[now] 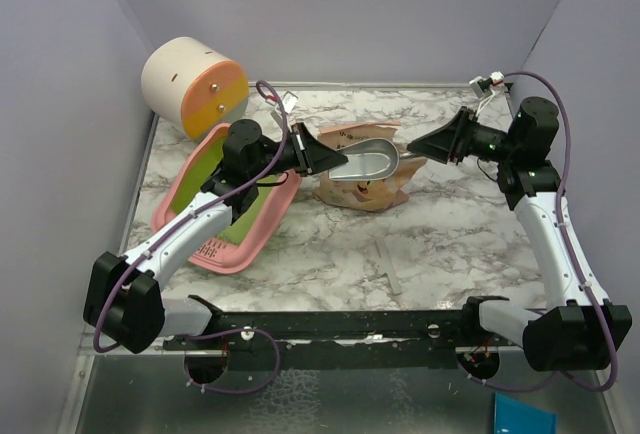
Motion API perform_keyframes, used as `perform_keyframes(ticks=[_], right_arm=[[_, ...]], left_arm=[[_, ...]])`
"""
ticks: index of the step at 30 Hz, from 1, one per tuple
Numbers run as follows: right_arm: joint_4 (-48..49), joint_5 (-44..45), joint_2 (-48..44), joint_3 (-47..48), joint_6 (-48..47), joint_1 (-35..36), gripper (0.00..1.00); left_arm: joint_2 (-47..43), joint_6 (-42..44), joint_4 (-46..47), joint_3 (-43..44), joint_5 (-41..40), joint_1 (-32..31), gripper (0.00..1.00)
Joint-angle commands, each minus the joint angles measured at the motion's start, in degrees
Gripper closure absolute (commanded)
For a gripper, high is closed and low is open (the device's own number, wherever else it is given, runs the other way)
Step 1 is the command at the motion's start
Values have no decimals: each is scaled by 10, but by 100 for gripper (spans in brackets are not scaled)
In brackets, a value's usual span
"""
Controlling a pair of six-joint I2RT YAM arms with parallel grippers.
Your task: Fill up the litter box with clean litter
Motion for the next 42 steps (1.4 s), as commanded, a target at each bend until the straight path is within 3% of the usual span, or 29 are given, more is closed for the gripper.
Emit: perform_keyframes(ticks=[1,3,8,12,14,17,21,22,24,26,29,34,39,42], right_arm=[[22,-31,-5,2,6,-1,63],[17,-40,-6,1,2,-1,66],[-7,-39,-13,-3,-15,-1,59],[-15,-29,-17,-5,-20,-1,59],[-12,-27,-15,-4,-20,-1,67],[-14,-39,-7,2,-18,-1,97],[-44,-28,-4,11,-29,-1,99],[-54,-13,-7,14,-33,-1,99],[-93,30,-12,29,-56,-1,99],[-127,70,-15,50,-70,-1,99],[-152,105,-19,77,-73,-1,99],[-170,151,-27,107,-67,-1,99],[-288,299,-22,212,-141,-1,99],[-339,392,-17,265,-178,-1,99]], left_arm=[[-2,3,42,16,-20,-3,100],[-1,2,41,15,-23,-3,100],[10,2,42,19,-21,-6,100],[16,3,43,23,-21,-11,100],[18,3,43,25,-20,-12,100],[18,3,43,25,-21,-12,100],[22,9,42,22,-15,-13,100],[26,18,39,24,-8,-12,96],[38,64,-7,50,14,-11,74],[58,193,-148,120,2,-11,62],[92,335,-327,220,-35,-9,62],[114,416,-397,293,-47,-4,55],[140,503,-468,358,-71,14,32],[179,555,-513,417,-68,25,24]])
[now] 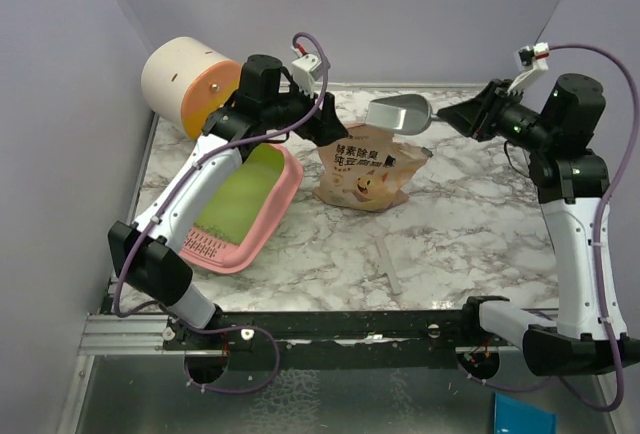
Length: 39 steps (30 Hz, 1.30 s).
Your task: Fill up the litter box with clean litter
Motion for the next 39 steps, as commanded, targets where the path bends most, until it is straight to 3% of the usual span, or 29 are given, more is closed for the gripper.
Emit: perform_keyframes(ticks=[1,7,12,17,22,28,35,37,39], right_arm=[[-95,184,0,91,-75,1,99],[-153,257,11,128,-112,1,99],[-178,260,21,132,-127,1,99],[-196,228,38,132,-137,1,99],[-199,192,60,115,-141,2,99],[-193,188,58,88,-144,13,99],[-194,177,43,50,-148,26,99],[-190,177,33,42,-146,29,99],[-194,176,26,44,-147,30,99]], left_arm=[[54,117,-99,83,-11,17,23],[145,176,-150,161,82,28,23],[164,215,-151,151,178,28,34],[163,203,-120,125,167,27,53],[136,185,-86,93,135,24,85],[99,165,-33,34,90,20,100],[-10,118,117,-90,34,9,97],[-31,102,156,-117,25,6,88],[-42,94,171,-122,20,0,68]])
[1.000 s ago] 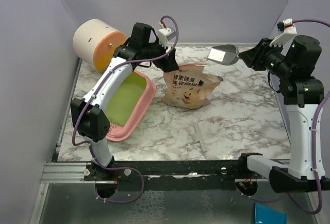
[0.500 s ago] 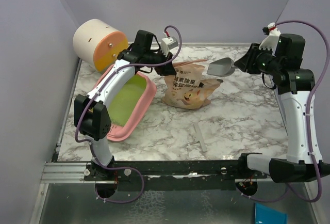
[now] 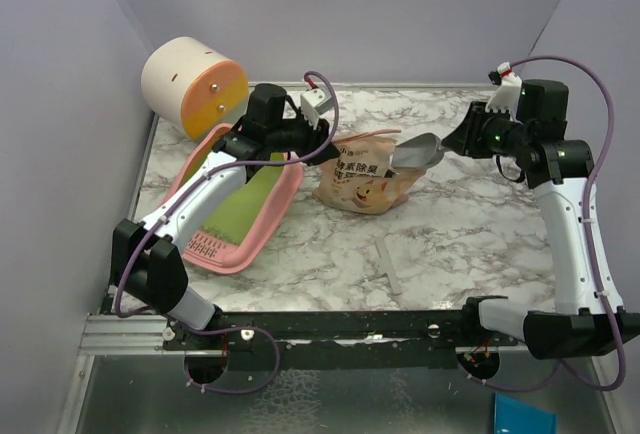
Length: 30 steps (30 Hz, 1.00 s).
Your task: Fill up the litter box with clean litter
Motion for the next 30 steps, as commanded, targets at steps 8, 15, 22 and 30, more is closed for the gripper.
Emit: perform_keyframes(ticks=[8,15,22,30], right_arm=[[-14,-30,-60,18,-7,7,99],[-25,-23,-83,9,-10,7,99],[-23,-32,-96,1,-10,6,99],[-21,-37,-102,2,-10,7,99]], left_arm=[[-27,-16,75,26,1,-32,52],[55,105,-90,156,-55,-35,47],[89,187,-168,250,-53,-34,29],[150,211,-188,293,13,-34,31]])
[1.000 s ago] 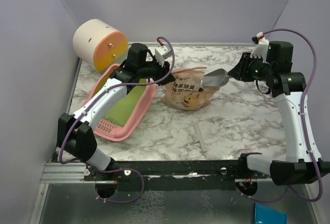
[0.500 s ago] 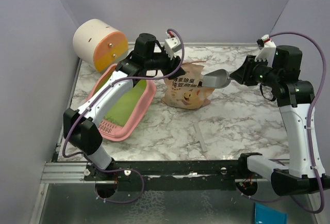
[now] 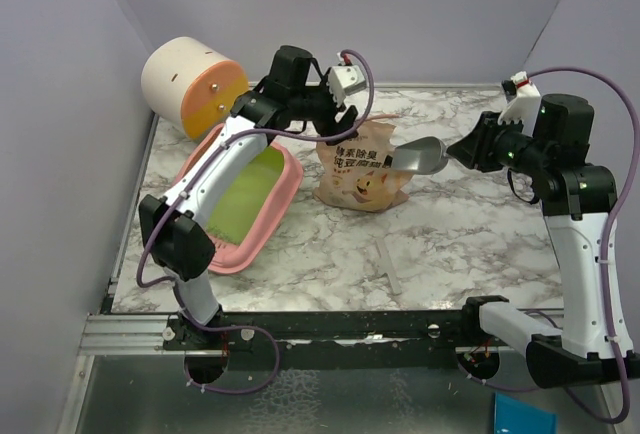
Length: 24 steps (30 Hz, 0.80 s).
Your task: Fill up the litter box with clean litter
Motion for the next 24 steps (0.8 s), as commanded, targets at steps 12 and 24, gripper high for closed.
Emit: perform_keyframes(ticks=[12,24], right_arm=[[0,-11,14,42,-5,3,99],[48,59,26,15,5,3,99]], left_arm=[[26,27,-17,-10,41,0,100],[-174,-62,349,-309,-68,-16,100]])
